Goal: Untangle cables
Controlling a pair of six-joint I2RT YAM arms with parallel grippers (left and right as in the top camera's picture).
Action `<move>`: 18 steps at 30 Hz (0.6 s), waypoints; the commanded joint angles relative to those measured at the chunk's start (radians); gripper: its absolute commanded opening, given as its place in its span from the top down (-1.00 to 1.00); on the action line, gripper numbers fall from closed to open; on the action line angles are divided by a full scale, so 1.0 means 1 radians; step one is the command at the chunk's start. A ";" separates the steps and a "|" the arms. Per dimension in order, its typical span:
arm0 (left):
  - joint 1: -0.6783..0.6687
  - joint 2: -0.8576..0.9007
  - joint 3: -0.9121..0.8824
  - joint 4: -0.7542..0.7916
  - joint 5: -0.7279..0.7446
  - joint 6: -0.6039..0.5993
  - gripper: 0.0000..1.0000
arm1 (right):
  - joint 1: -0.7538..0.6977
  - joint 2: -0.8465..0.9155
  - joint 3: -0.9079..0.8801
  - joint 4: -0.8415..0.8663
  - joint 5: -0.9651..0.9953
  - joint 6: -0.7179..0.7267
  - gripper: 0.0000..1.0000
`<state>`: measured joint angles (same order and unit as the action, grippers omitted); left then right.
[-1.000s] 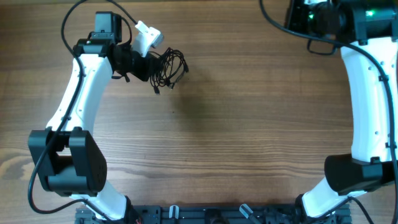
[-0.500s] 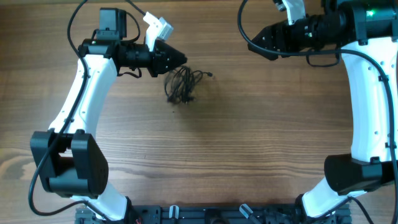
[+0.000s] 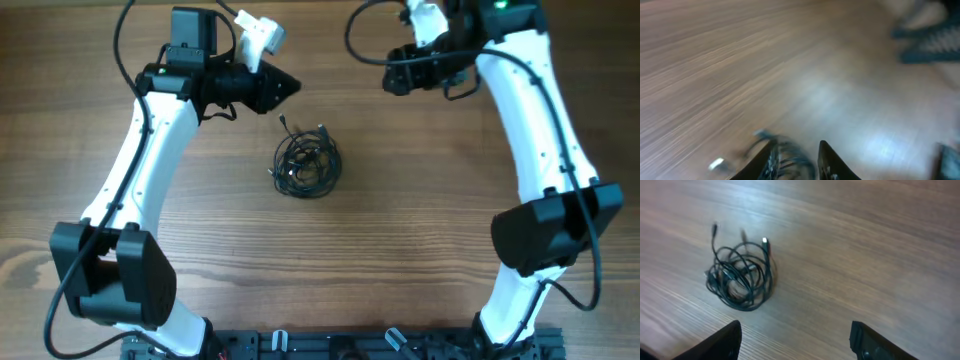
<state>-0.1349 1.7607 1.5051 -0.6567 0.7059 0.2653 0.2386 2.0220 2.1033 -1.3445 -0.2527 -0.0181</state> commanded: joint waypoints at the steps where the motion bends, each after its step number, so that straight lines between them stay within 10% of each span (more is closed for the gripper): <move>1: 0.014 -0.067 -0.002 0.010 -0.411 -0.198 0.46 | 0.060 0.011 -0.118 0.060 0.092 0.076 -0.42; 7: 0.017 -0.144 -0.002 -0.023 -0.622 -0.282 0.38 | 0.147 0.011 -0.352 0.240 -0.013 0.096 -0.05; 18: 0.013 -0.153 -0.002 -0.110 -0.613 -0.334 0.33 | 0.294 0.019 -0.388 0.328 0.061 0.052 -0.12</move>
<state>-0.1223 1.6268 1.5047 -0.7605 0.1013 -0.0479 0.5255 2.0300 1.7294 -1.0477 -0.2249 0.0437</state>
